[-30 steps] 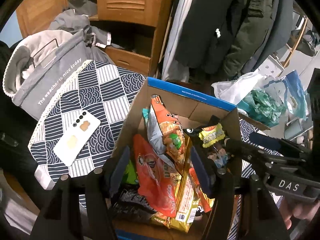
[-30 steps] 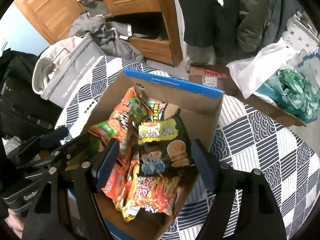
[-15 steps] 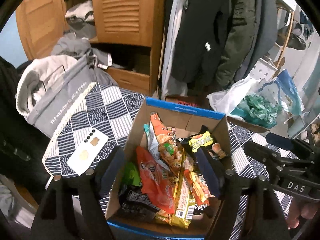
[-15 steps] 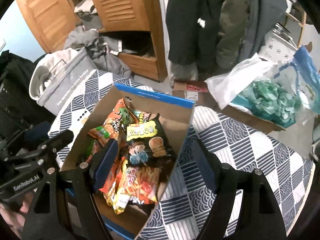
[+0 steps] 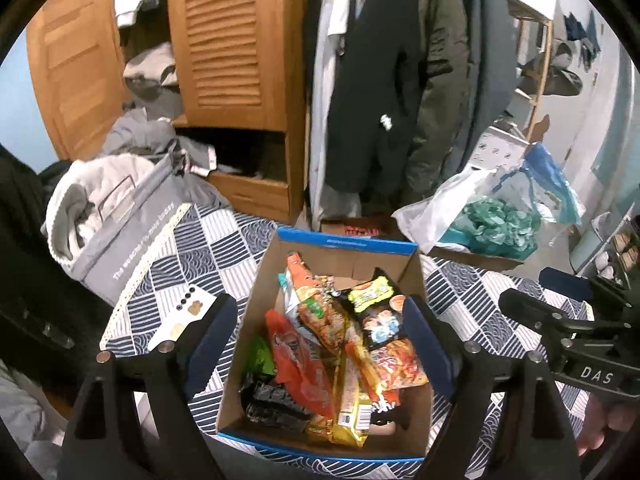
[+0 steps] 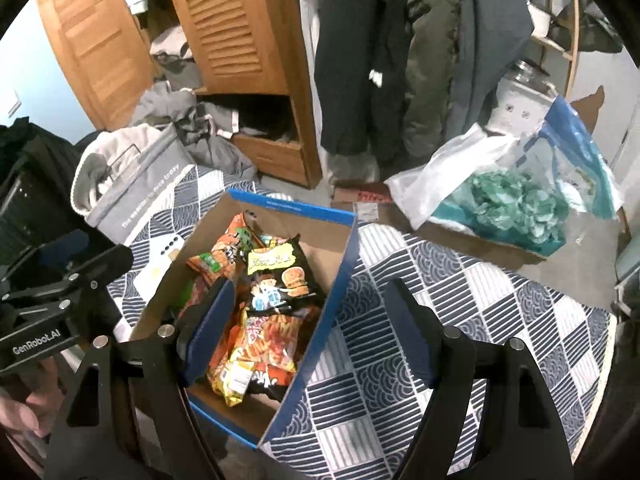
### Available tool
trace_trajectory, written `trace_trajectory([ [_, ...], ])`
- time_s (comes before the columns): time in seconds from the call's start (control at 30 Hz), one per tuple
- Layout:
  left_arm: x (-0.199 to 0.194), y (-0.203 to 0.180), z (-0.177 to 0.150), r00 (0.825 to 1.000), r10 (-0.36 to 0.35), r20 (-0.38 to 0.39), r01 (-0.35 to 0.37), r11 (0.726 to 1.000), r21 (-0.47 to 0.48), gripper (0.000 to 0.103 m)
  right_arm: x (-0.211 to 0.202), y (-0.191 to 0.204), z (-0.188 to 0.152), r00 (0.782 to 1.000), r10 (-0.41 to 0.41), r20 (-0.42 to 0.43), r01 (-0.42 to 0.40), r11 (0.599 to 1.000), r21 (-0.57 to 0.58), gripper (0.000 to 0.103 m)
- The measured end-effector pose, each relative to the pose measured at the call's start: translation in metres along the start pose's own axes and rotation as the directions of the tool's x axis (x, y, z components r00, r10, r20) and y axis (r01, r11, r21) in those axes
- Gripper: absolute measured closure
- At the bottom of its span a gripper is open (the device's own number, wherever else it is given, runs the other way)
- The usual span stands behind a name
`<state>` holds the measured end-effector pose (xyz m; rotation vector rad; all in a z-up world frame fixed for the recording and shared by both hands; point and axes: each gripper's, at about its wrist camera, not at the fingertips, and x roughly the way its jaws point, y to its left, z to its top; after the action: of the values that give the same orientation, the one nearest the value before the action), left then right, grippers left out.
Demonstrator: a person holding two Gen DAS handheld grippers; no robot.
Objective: Organize snacks
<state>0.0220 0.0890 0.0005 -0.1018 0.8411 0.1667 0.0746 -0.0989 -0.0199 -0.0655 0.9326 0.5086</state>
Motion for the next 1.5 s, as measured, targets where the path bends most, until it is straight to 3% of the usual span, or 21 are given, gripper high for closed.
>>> trace_trajectory([
  [0.23, -0.011, -0.016, -0.003, 0.999, -0.046, 0.005, 0.045, 0.999, 0.023, 0.016, -0.021, -0.009, -0.006, 0.999, 0.021, 0.039, -0.022, 1.0, 0.018, 0.026],
  [0.5, -0.018, -0.03, -0.004, 0.999, -0.041, 0.023, 0.04, 0.998, 0.042, 0.015, -0.033, -0.021, -0.011, 0.998, 0.009, 0.068, -0.011, 0.999, 0.035, 0.026],
  [0.67, -0.018, -0.036, -0.004, 0.999, -0.03, 0.034, 0.029, 0.998, 0.053, 0.013, -0.03, -0.021, -0.014, 0.998, -0.021, 0.066, 0.02, 1.0, 0.011, 0.026],
  [1.5, -0.014, -0.038, -0.006, 0.999, -0.024, 0.028, 0.022, 0.998, 0.056, 0.013, -0.024, -0.022, -0.019, 0.999, -0.02, 0.047, 0.02, 1.0, 0.004, 0.026],
])
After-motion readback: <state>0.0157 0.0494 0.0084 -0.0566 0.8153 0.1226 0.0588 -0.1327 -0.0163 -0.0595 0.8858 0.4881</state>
